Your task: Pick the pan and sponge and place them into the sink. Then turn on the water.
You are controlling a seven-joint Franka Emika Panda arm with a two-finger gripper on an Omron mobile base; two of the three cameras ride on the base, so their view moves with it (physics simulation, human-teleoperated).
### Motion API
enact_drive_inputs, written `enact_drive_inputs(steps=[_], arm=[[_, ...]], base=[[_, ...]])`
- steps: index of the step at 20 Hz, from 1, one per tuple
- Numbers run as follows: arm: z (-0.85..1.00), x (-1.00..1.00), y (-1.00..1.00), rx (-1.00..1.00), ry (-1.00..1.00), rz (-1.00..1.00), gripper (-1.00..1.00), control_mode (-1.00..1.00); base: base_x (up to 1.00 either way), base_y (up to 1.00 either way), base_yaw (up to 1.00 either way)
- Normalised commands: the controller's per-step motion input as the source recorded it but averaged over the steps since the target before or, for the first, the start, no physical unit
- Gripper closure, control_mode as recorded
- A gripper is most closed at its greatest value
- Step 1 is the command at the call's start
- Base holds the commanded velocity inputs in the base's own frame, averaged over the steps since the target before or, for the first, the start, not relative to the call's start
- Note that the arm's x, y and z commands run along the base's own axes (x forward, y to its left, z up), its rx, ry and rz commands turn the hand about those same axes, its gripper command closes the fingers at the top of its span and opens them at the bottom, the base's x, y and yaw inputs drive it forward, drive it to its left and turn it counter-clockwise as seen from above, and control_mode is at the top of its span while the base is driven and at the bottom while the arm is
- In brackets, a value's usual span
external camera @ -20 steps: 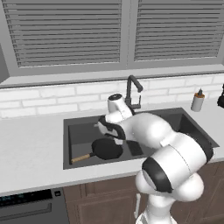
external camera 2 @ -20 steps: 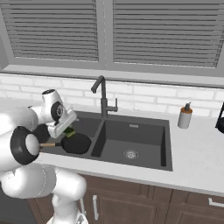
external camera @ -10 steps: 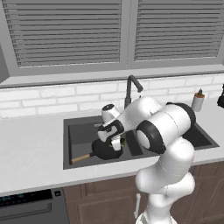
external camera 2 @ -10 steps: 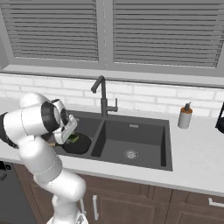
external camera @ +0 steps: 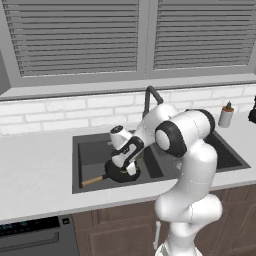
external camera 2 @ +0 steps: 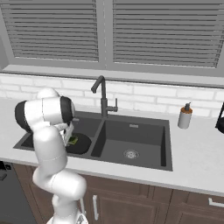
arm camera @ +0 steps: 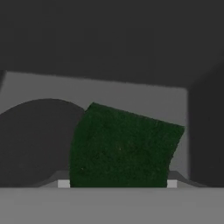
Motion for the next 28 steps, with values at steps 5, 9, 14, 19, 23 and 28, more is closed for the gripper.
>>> enact_drive_inputs(steps=[5, 9, 14, 19, 23, 28], arm=[[-0.50, 0.16, 0.52, -0.09, 0.00, 0.00, 1.00, -1.00], [-0.40, 0.03, 0.48, -0.08, 0.00, 0.00, 1.00, -1.00], [-0.33, 0.00, 0.55, -0.10, 0.00, 0.00, 1.00, -1.00], [-0.32, 0.00, 0.51, -0.09, 0.00, 0.00, -1.00, -1.00], [-0.27, 0.00, 0.32, -0.06, 0.00, 0.00, -1.00, -1.00], [-0.23, 0.00, 0.04, -0.01, -0.04, 0.00, -1.00, -1.00]], base=[[0.00, 0.00, 0.00], [0.00, 0.00, 0.00], [0.00, 0.00, 0.00], [0.00, 0.00, 0.00], [0.00, 0.00, 0.00], [0.00, 0.00, 0.00]])
